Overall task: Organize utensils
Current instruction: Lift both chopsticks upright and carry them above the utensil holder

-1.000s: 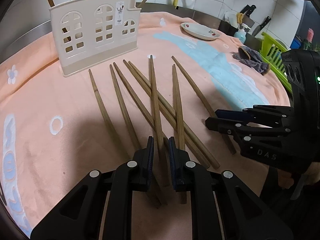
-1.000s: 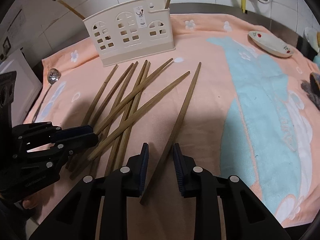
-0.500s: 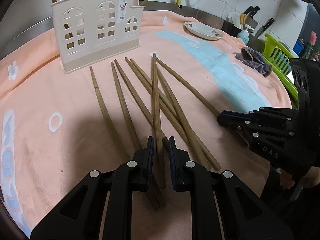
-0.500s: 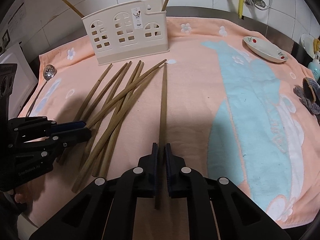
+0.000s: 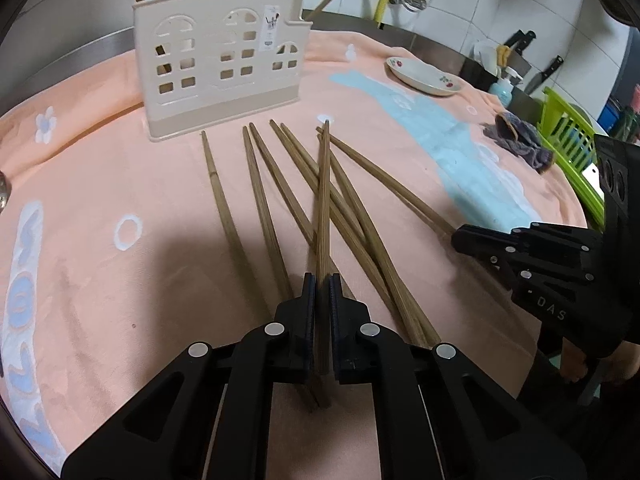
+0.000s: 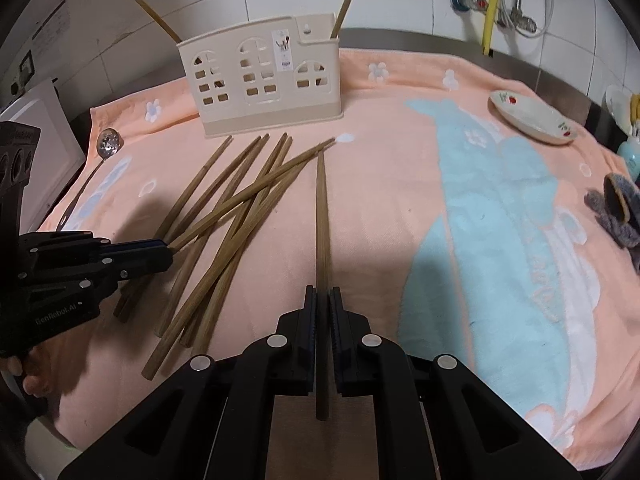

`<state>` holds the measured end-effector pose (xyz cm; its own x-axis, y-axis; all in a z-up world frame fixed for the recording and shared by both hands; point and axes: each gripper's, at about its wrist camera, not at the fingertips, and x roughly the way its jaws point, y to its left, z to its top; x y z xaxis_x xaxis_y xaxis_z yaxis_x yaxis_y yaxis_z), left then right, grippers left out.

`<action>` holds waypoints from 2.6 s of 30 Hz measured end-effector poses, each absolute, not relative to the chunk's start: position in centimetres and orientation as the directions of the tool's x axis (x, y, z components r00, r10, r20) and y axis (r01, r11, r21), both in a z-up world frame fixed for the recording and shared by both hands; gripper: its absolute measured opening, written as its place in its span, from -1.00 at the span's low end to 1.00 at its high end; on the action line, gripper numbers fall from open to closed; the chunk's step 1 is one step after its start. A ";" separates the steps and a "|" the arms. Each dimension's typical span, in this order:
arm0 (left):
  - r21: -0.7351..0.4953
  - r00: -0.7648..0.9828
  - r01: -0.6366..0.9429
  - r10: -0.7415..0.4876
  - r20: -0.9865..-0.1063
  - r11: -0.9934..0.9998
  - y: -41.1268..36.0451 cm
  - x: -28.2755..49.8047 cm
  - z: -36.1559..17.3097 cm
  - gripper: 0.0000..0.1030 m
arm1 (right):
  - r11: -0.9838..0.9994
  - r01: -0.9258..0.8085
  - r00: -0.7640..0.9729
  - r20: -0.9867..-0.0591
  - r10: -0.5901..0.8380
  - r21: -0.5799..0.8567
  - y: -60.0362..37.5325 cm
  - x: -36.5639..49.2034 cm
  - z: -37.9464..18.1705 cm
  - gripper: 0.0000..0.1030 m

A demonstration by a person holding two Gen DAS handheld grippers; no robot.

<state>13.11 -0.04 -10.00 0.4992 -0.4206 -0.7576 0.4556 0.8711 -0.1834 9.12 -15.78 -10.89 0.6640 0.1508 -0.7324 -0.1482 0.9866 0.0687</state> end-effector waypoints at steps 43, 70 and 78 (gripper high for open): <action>-0.063 0.774 0.339 -0.316 -0.549 0.939 0.7 15.7 6.2 -0.89 | 0.892 -0.451 0.761 -0.515 0.395 0.018 -17.2 18.2 9.9 -0.88; 0.075 0.934 0.194 -0.161 -0.320 0.978 1.6 21.5 17.6 -0.89 | 0.903 -0.429 0.792 -0.493 0.359 -0.032 -15.1 26.9 15.2 -0.87; 0.029 0.910 0.169 -0.145 -0.388 0.985 3.0 24.3 14.4 -0.89 | 0.901 -0.432 0.756 -0.557 0.344 -0.029 -14.5 29.0 12.4 -0.87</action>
